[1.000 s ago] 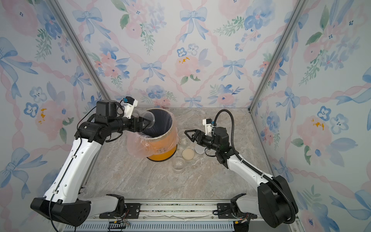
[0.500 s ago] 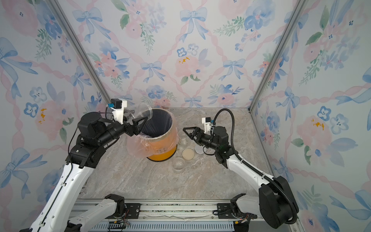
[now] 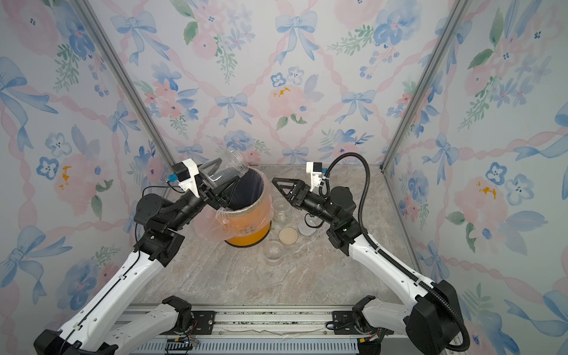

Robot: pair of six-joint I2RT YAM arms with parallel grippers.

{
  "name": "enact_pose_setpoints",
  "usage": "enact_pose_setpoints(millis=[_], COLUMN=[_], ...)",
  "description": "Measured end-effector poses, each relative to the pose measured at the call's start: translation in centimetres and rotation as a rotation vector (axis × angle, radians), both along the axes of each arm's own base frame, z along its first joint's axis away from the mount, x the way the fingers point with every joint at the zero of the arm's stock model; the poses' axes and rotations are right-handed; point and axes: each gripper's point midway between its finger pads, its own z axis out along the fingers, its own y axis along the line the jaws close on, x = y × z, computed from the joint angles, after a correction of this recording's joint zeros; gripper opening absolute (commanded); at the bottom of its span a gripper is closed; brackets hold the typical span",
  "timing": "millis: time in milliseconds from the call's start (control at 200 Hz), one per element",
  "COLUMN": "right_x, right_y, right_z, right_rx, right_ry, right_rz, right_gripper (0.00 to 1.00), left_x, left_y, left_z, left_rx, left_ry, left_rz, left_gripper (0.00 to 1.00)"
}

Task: Empty moldy tea leaves from jars
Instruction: Pour the moldy tea leaves from the jar into the trash bin, then place the jar at the center of the board.

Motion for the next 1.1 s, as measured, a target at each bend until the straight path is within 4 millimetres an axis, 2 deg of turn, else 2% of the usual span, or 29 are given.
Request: enact_pose_setpoints(millis=[185, 420, 605, 800, 1100], right_x=[-0.9, -3.6, -3.7, -3.0, -2.5], right_y=[0.7, 2.2, 3.1, 4.2, 4.1], right_z=[2.7, 8.0, 8.5, 8.7, 10.5], right_rx=[0.044, 0.085, 0.074, 0.058, 0.012], right_ry=[-0.045, -0.172, -0.196, -0.198, -0.254], right_rz=[-0.001, 0.01, -0.011, -0.014, -0.06], right_gripper=[0.96, 0.97, 0.97, 0.97, 0.97], left_x=[-0.1, 0.1, -0.3, -1.0, -1.9], left_y=[-2.4, -5.3, -5.8, -6.3, -6.6], left_z=[0.5, -0.1, 1.2, 1.5, 1.9], left_rx=[-0.037, -0.048, -0.075, -0.085, -0.106], left_ry=[-0.06, -0.071, -0.119, -0.129, -0.158], left_rz=[-0.069, -0.139, -0.159, -0.188, -0.209], left_gripper=[0.45, 0.44, 0.44, 0.44, 0.44])
